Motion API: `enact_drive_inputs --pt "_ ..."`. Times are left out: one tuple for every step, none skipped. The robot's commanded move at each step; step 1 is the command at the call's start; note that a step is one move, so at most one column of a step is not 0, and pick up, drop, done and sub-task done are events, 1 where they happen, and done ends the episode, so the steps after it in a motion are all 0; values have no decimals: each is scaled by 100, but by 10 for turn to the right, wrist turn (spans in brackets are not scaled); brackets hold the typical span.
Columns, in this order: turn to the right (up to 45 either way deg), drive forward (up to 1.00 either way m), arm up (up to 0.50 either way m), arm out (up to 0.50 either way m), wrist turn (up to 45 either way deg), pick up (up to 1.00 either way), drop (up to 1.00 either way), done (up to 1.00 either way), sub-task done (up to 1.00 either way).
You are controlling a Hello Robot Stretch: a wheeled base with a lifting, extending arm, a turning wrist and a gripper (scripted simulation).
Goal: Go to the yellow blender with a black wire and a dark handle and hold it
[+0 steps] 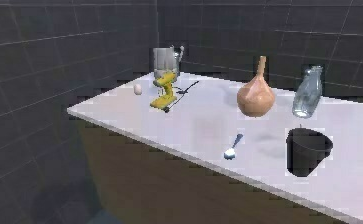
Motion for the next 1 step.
enact_drive_inputs --pt "270 0 0 0 0 0 0 0 0"
